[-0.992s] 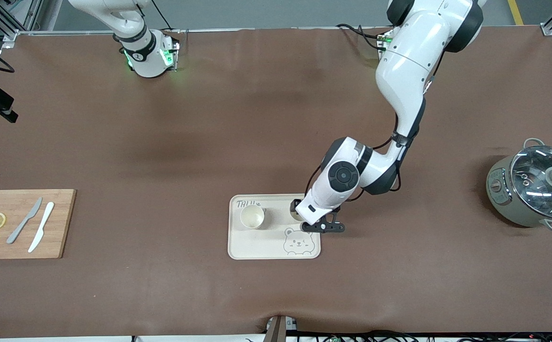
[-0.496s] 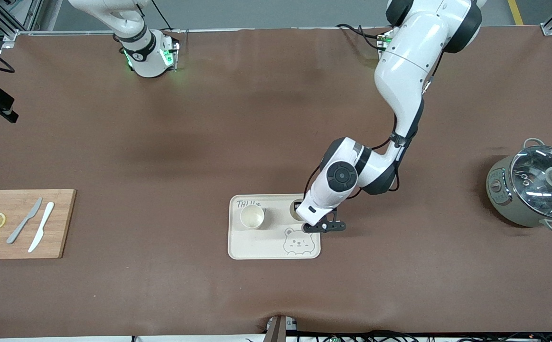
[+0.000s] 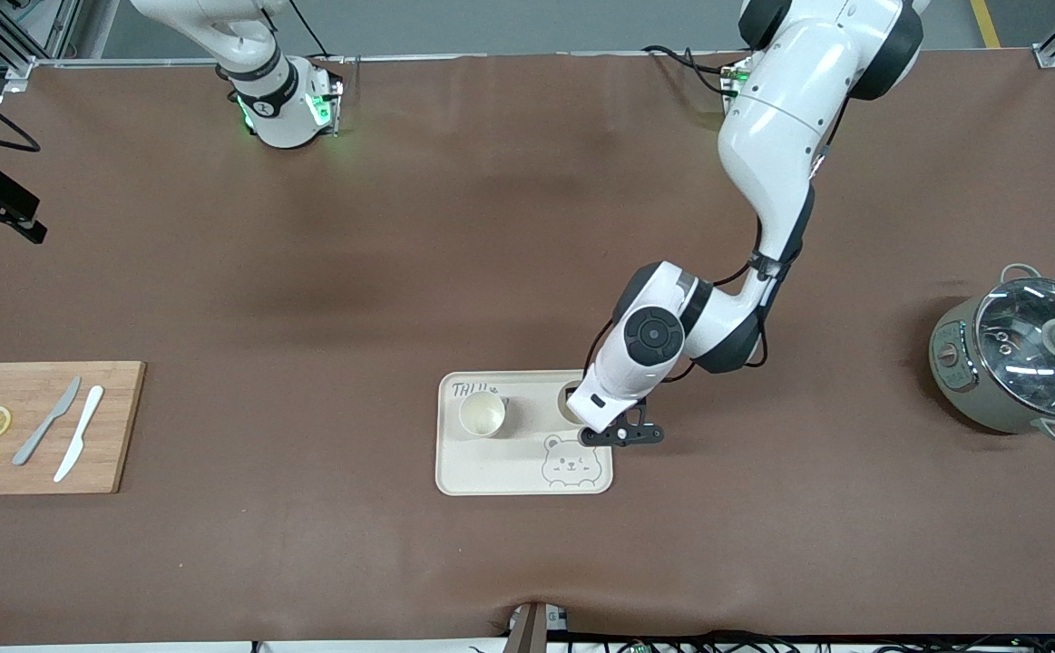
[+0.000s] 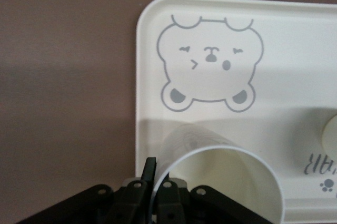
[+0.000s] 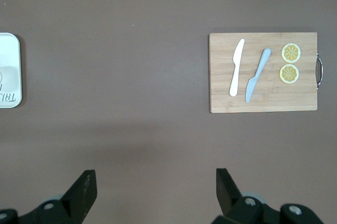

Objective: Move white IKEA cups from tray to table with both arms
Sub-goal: 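Lift the cup with the left gripper while the right gripper reaches the tray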

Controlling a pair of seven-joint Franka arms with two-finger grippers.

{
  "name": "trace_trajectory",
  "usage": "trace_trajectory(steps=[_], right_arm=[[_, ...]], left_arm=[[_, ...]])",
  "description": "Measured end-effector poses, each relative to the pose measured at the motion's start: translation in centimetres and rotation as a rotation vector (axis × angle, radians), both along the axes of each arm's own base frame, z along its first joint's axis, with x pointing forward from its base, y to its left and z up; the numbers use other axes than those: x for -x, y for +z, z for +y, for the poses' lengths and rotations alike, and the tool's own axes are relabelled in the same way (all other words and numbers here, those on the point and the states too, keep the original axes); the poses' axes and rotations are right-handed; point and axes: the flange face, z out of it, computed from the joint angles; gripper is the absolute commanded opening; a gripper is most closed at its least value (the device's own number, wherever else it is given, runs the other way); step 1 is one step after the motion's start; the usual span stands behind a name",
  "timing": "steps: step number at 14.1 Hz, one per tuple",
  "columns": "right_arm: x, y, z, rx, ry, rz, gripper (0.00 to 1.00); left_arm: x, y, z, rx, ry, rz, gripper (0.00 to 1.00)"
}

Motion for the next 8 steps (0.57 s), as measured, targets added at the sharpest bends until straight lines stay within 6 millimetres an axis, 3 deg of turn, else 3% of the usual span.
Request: trace_trajectory(steps=[2, 4, 6, 8], right_arm=[[-0.1, -0.1, 0.5, 0.000, 0.008, 0.001, 1.00], [-0.6, -0.7, 1.8, 0.000, 0.036, 0.012, 1.00], [-1.9, -2.0, 4.4, 0.003, 0.081, 0.031, 1.00], [-3.4, -3.7, 6.7, 0.005, 0.101, 0.052, 1.00]], left_arm=[[-1.2, 4.9, 3.2, -0.069, 0.006, 0.011, 0.00], [-2.2, 10.3, 7.8, -0.063, -0.010, 0.019, 0.00], [-1.9, 12.7, 12.6, -0.049, -0.054, 0.039, 0.00], [-0.8, 13.1, 16.6, -0.036, -0.104, 0.069, 0.00]])
